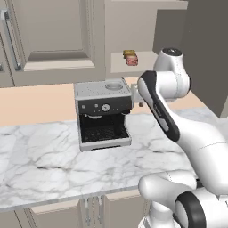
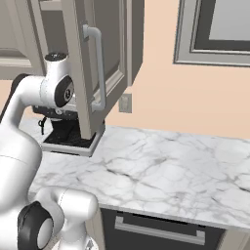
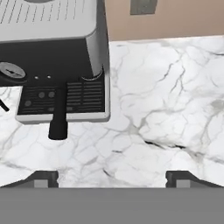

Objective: Locate and retrieve the sponge and bar soap from the cabinet. Place them next to the sink.

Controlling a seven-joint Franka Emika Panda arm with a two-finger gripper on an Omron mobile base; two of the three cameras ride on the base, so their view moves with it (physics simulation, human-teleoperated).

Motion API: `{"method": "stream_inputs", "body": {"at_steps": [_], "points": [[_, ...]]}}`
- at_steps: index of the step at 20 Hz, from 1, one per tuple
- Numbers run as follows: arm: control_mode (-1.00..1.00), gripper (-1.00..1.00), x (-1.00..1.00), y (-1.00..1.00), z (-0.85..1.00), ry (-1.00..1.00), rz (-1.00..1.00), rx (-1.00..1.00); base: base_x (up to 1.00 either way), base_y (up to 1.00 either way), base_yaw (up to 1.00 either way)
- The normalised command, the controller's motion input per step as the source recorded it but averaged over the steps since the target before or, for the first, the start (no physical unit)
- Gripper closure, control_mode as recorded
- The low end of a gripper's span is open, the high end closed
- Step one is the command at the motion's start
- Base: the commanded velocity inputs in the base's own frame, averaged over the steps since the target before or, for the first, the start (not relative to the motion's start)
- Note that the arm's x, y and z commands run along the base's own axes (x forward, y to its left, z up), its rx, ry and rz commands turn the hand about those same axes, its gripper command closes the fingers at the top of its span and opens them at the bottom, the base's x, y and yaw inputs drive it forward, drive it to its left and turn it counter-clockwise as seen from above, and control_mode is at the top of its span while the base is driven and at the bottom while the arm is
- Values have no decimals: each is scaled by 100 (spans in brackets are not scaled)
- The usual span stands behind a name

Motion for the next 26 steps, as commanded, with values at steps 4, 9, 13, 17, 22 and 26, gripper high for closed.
{"method": "stream_inputs", "body": {"at_steps": [4,9,13,17,22,26], "points": [[-100,-100,16,17,34,-15,-5,-1,0,0,0],[-100,-100,29,10,31,-28,-4,0,0,0,0],[-100,-100,30,0,35,-29,0,-2,0,0,0],[-100,-100,23,-3,50,-21,0,-8,0,0,0],[-100,-100,3,0,64,-7,0,-10,0,0,0],[-100,-100,17,2,18,0,0,1,0,0,0]]}}
